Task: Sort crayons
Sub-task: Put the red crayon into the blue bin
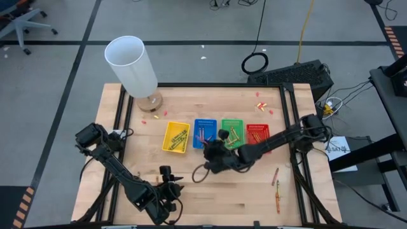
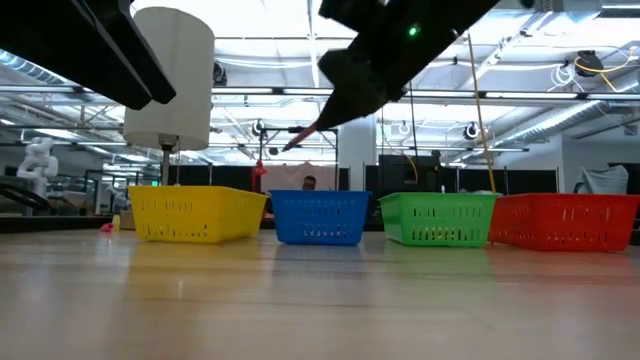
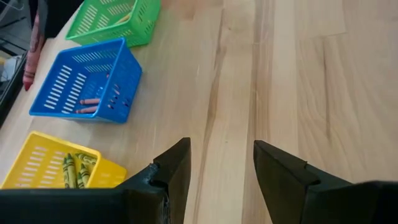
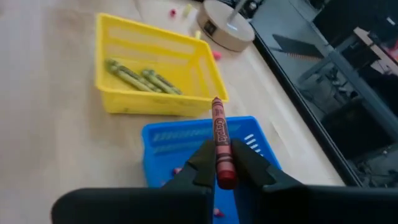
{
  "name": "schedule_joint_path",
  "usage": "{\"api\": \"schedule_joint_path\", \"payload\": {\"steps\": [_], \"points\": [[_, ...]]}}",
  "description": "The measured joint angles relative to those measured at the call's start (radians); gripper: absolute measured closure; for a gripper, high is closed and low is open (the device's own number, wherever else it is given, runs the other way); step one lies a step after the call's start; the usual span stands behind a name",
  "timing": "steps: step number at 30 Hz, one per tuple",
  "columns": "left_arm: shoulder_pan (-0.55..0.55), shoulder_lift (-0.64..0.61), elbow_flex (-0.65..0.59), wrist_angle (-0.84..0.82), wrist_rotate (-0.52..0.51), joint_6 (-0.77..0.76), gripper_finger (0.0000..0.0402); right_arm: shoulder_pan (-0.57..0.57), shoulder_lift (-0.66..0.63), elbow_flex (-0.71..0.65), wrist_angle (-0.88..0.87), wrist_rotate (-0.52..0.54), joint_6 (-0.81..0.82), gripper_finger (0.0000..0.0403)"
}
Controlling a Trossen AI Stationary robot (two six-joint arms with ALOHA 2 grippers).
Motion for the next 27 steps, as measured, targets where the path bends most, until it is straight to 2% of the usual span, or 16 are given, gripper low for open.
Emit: {"api": "schedule_joint_path", "payload": {"steps": [8, 14, 19, 27], "points": [[0.000, 0.000, 0.000, 0.000, 0.000, 0.000, 0.0230, -0.039, 0.000, 0.000, -0.121, -0.005, 0.096, 0.0387], [0.000, 0.000, 0.000, 0.003, 0.000, -0.001, 0.0230, -0.069, 0.000, 0.000, -0.200, 0.000, 0.101, 0.0387], [0.000, 0.000, -0.001, 0.010, 0.000, -0.001, 0.0230, -0.082, 0.000, 0.000, -0.224, -0.001, 0.162, 0.0387], [0.000, 0.001, -0.001, 0.024, 0.000, -0.001, 0.0230, -0.083, 0.000, 0.000, -0.233, -0.025, 0.167, 0.0387]]}}
